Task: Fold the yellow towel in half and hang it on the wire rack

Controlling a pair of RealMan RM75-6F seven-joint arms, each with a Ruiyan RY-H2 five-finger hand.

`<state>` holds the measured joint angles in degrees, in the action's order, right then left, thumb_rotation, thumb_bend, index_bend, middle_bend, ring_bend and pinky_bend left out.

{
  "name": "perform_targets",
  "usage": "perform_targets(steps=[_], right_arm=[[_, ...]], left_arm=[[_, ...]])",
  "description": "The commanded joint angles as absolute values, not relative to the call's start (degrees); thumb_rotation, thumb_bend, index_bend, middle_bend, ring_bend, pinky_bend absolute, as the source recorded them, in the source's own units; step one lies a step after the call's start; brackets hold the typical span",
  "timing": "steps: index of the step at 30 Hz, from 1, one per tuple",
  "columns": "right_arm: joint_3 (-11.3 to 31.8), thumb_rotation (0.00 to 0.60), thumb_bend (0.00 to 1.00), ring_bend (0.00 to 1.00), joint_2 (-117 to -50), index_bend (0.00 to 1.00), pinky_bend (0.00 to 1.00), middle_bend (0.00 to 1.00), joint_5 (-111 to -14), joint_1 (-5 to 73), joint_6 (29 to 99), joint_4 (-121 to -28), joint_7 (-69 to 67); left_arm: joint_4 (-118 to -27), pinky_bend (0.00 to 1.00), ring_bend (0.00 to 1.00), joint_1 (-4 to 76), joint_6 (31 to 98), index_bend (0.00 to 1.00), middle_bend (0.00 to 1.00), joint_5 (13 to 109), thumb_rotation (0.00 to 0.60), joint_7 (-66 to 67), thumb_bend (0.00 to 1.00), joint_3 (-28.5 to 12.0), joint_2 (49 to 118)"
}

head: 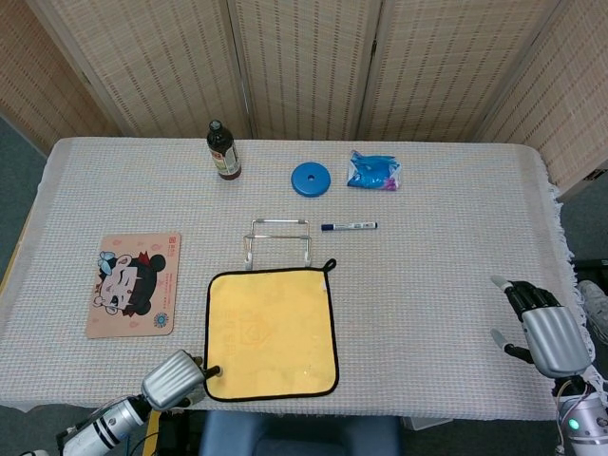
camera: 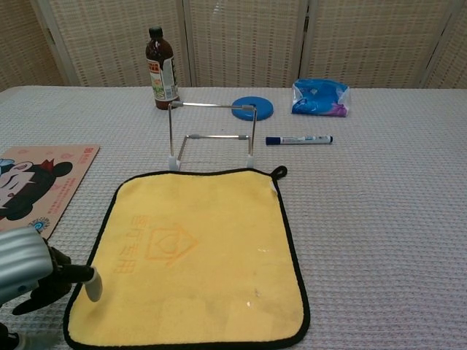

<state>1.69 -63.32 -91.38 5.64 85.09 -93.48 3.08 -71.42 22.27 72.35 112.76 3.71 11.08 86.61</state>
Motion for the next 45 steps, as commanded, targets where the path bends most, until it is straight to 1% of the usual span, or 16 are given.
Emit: perform_targets(steps=[1,8,17,22,29,31,32,34,36,37,39,42,45], right_arm=[[1.66,0.600,0.23,0.25,-63.25,0.14,0.28,0.25,-91.43,5.58,85.20,-93.52,3.03],[1.58,0.600,0.23,0.25,-63.16,0.14,0.28,0.25,-91.61,5.30,85.73,-93.47,2.75],[1.49,0.600,0.23,0.25,-63.17,0.14,0.28,0.25,-91.82,5.06,86.16,-93.16,2.30],[1.18,0.600,0.23,0.26,-63.31,0.15,0.28,0.25,-93.03,5.45,85.96,-93.07,2.34],[-0.44,0.600,0.23,0.29,-65.03,0.18,0.32,0.29,-97.66,7.44,83.99,-93.46,2.18],[-0.80,0.600,0.23,0.33,-65.69,0.19,0.38,0.32,-99.31,8.58,82.86,-93.89,2.40],[-0.98,0.600,0.23,0.36,-66.16,0.19,0.44,0.34,-100.27,9.25,82.21,-94.12,2.56],[-1.73,0.600,0.23,0.47,-67.34,0.20,0.61,0.41,-102.53,11.14,79.75,-94.73,2.85],[-2.30,0.600,0.23,0.56,-68.81,0.21,0.75,0.48,-104.45,13.28,76.78,-95.37,3.59],[-2.54,0.600,0.23,0.60,-69.54,0.22,0.79,0.51,-105.21,14.19,75.49,-95.67,3.96],[-3.02,0.600,0.23,0.70,-71.44,0.26,0.90,0.61,-107.01,16.34,72.56,-96.06,4.94],[-3.30,0.600,0.23,0.78,-74.49,0.30,0.97,0.66,-108.60,19.28,68.37,-96.08,6.54],[-3.22,0.600,0.23,0.84,-77.72,0.30,1.00,0.69,-108.89,21.63,64.74,-95.45,8.26]], left_arm=[[-70.86,0.88,0.69,22.31,72.48,0.41,0.87,112.41,0.600,4.02,0.25,11.18,87.44],[-69.73,0.89,0.70,23.07,72.82,0.43,0.88,111.83,0.600,4.03,0.25,10.88,89.28],[-69.47,0.90,0.71,23.54,73.60,0.51,0.89,110.78,0.600,2.56,0.26,10.99,90.26],[-69.56,0.90,0.71,23.67,74.29,0.53,0.89,110.25,0.600,1.40,0.31,11.04,90.31],[-69.11,0.91,0.72,23.70,74.20,0.61,0.91,109.69,0.600,0.60,0.40,11.61,91.40],[-69.07,0.91,0.72,23.70,74.57,0.62,0.91,109.59,0.600,0.53,0.43,11.50,91.54],[-69.11,0.91,0.72,23.73,74.71,0.62,0.91,109.55,0.600,0.57,0.43,11.44,91.57],[-69.30,0.91,0.73,23.85,74.85,0.62,0.91,109.54,0.600,0.72,0.43,11.42,91.56],[-69.55,0.91,0.73,23.94,74.91,0.62,0.91,109.55,0.600,0.97,0.43,11.49,91.50],[-69.67,0.91,0.73,23.97,74.94,0.62,0.91,109.53,0.600,1.03,0.43,11.52,91.47],[-69.86,0.91,0.73,23.98,75.11,0.62,0.91,109.53,0.600,1.09,0.43,11.64,91.39],[-69.95,0.91,0.73,23.91,75.57,0.62,0.91,109.50,0.600,1.00,0.43,11.73,91.28],[-69.95,0.91,0.73,23.85,75.94,0.62,0.91,109.41,0.600,0.75,0.43,11.79,91.30]])
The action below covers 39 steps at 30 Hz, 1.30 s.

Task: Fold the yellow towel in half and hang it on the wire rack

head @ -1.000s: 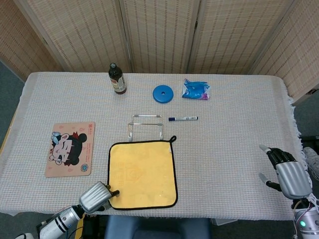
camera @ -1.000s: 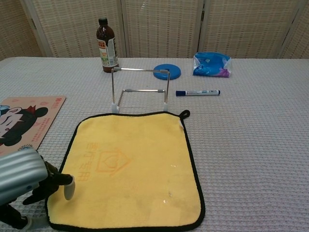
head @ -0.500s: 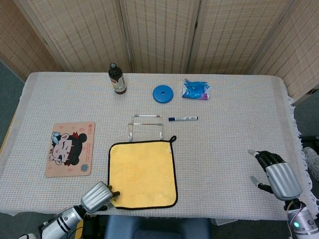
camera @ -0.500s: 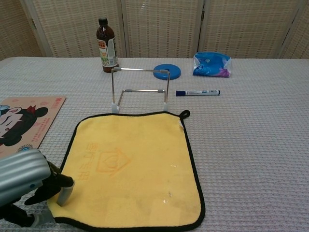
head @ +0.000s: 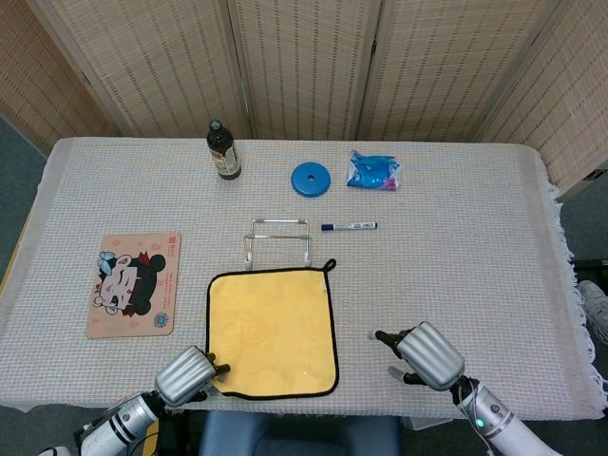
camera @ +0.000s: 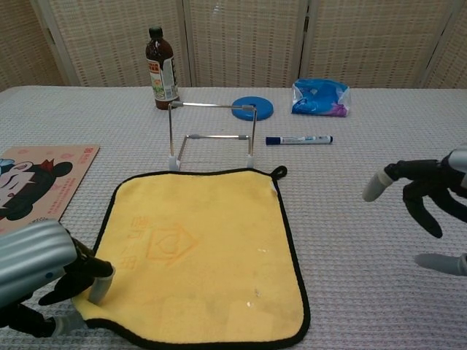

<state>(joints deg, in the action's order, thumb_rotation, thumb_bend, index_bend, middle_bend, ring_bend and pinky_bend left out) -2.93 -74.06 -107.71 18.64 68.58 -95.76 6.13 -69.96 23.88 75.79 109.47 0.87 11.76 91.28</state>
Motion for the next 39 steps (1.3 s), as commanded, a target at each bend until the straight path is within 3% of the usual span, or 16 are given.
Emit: perform_targets(steps=[1,6,11,39], right_arm=[[-3.19,0.600,0.23,0.85,-78.65,0.30,1.00,0.70,-108.62,22.19,63.69,-95.13,8.58],[-3.10,0.600,0.23,0.93,-83.04,0.32,1.00,0.76,-106.62,24.93,58.54,-93.37,10.28],[-3.23,0.600,0.23,0.93,-86.15,0.33,1.00,0.78,-105.29,26.92,55.40,-92.01,12.14],[-4.18,0.600,0.23,0.93,-91.97,0.39,1.00,0.78,-99.84,31.48,51.27,-87.85,18.77]], left_arm=[[-69.91,0.91,0.73,23.82,76.03,0.62,0.91,109.40,0.600,0.69,0.43,11.83,91.35],[-69.61,0.91,0.73,23.72,76.36,0.61,0.91,109.37,0.600,0.45,0.43,12.09,91.48],[-69.39,0.91,0.73,23.72,76.70,0.61,0.91,109.39,0.600,0.24,0.43,12.19,91.65],[-68.74,0.91,0.73,23.15,77.65,0.60,0.91,108.96,0.600,-0.46,0.43,12.92,91.61]])
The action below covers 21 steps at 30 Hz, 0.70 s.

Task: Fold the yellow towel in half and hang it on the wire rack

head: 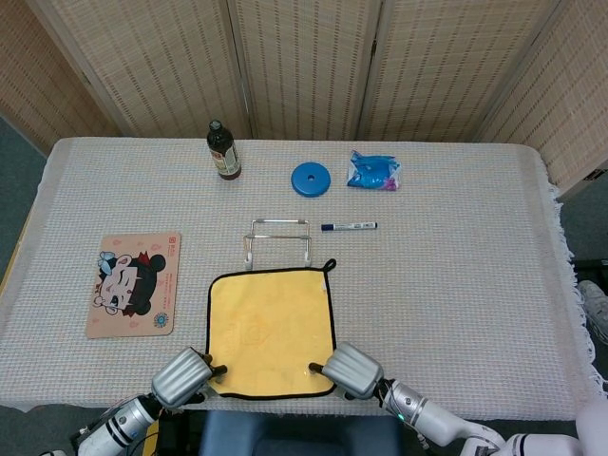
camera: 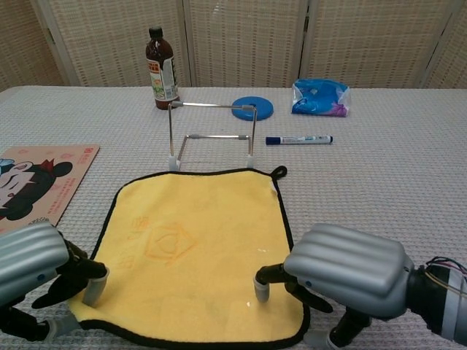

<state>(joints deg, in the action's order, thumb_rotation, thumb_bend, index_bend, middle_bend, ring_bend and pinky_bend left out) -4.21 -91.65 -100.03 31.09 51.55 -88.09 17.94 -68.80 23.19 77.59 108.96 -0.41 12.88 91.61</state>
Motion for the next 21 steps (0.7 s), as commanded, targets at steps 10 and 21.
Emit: perform_targets(steps=[10,21], right_arm=[[-4.73,0.600,0.29,0.93,-93.02,0.45,1.00,0.78,-98.77,32.26,50.92,-87.14,21.57],[-4.65,0.600,0.42,0.95,-94.49,0.53,1.00,0.81,-99.28,33.00,53.30,-85.80,20.48]], left_arm=[[-68.25,0.91,0.73,22.95,78.04,0.60,0.91,109.00,0.600,-1.10,0.43,13.14,91.77],[-68.30,0.91,0.73,22.72,78.93,0.60,0.91,108.99,0.600,-1.93,0.43,13.17,91.29]])
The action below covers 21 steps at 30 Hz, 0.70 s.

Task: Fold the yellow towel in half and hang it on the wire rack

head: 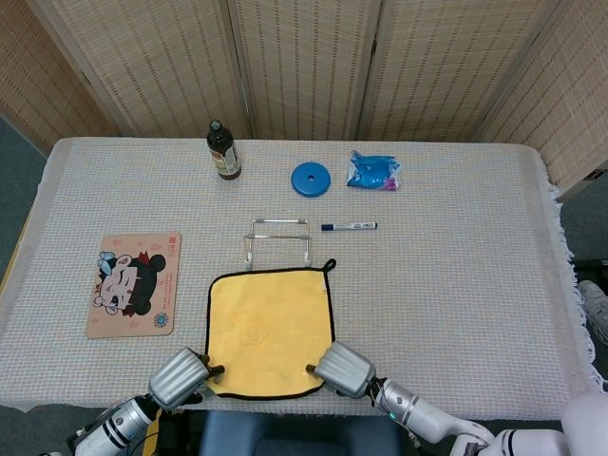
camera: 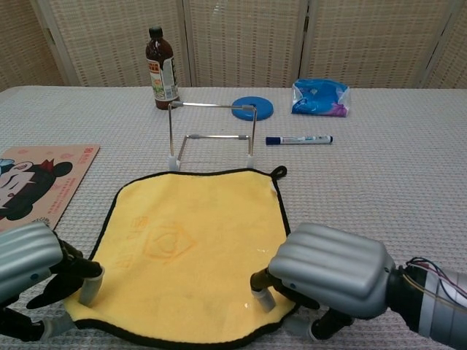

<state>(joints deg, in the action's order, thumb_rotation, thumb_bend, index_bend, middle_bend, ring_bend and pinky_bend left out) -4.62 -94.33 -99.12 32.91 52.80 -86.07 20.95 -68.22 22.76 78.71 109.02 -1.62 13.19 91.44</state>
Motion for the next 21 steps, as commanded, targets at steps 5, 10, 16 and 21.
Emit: perform_targets(steps=[5,10,16,21], right_arm=[[-4.76,0.600,0.49,0.95,-93.79,0.61,1.00,0.81,-98.46,33.09,53.70,-86.84,18.71],[-5.09,0.600,0.51,0.95,-90.66,0.65,1.00,0.82,-97.76,33.47,53.86,-91.88,16.03],[-6.47,0.600,0.51,0.95,-86.77,0.65,1.00,0.82,-97.67,33.76,53.53,-97.05,15.00],[-8.23,0.600,0.52,0.95,-84.10,0.65,1.00,0.82,-98.26,33.46,53.84,-100.08,14.28]], left_arm=[[-68.85,0.91,0.73,22.88,79.89,0.60,0.91,109.42,0.600,-3.65,0.43,13.26,90.67],[-72.87,0.91,0.73,23.31,79.65,0.61,0.91,109.00,0.600,-7.14,0.43,13.98,88.13],[-78.72,0.91,0.73,23.60,79.62,0.61,0.91,109.52,0.600,-9.12,0.43,15.32,84.47],[-82.62,0.91,0.73,23.50,79.70,0.61,0.91,110.95,0.600,-9.61,0.43,17.11,81.67]])
